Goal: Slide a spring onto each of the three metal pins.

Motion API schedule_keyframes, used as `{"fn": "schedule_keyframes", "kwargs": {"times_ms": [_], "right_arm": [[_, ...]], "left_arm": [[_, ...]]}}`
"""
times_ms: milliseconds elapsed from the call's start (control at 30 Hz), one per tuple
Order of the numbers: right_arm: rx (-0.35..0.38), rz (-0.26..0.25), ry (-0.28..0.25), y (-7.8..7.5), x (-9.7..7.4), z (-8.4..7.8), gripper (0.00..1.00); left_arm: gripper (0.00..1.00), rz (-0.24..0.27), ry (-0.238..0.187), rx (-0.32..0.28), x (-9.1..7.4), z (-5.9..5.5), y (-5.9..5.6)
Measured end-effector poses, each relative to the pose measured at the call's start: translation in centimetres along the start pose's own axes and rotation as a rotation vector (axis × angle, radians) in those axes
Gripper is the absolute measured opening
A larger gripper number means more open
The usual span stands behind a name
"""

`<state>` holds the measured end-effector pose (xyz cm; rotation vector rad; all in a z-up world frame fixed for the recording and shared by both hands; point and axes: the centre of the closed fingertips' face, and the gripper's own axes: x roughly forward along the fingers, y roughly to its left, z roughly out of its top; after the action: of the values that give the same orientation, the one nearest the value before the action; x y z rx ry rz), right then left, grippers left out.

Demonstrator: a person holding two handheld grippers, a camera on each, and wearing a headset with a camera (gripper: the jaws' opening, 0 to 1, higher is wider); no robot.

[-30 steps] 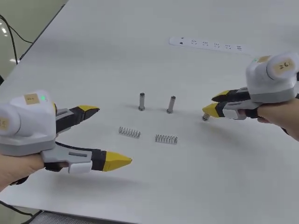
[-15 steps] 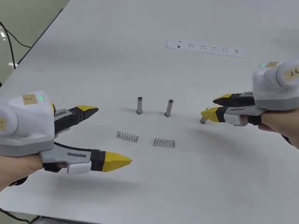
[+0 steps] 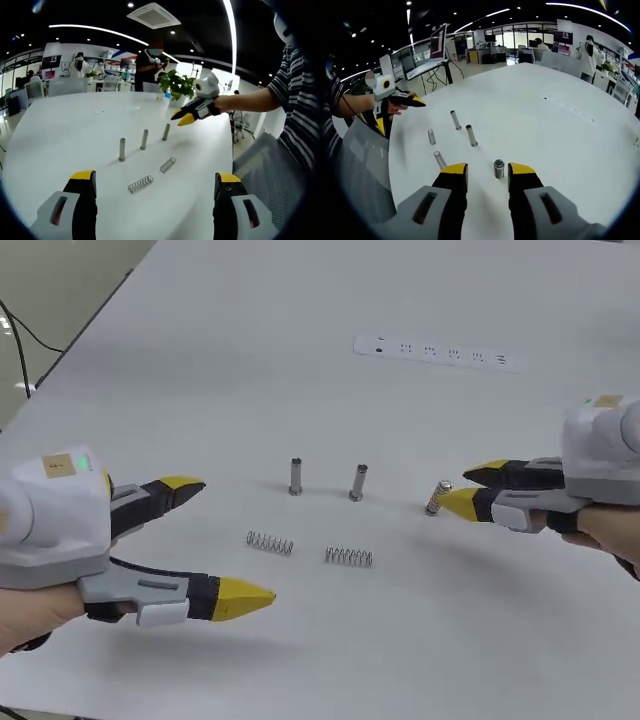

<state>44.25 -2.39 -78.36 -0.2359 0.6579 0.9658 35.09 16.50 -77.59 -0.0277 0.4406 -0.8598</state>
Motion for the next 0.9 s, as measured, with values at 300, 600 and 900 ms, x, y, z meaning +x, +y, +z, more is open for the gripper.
{"fn": "schedule_keyframes", "kwargs": {"times_ms": [300, 600, 900], "right_arm": [[0.009, 0.015, 0.013, 0.8, -0.3, -0.9, 0.29], [0.001, 0.045, 0.042, 2.2, -0.3, -2.1, 0.27], [-0.027, 0.075, 0.075, 3.3, 0.2, -2.7, 0.26]], "left_arm": [[0.95, 0.004, 0.0, 0.002, -0.1, 0.0, 0.1], [0.95, 0.008, -0.001, 0.0, -0.3, -0.1, 0.1], [0.94, 0.011, 0.002, -0.001, -0.4, -0.3, 0.1]]}}
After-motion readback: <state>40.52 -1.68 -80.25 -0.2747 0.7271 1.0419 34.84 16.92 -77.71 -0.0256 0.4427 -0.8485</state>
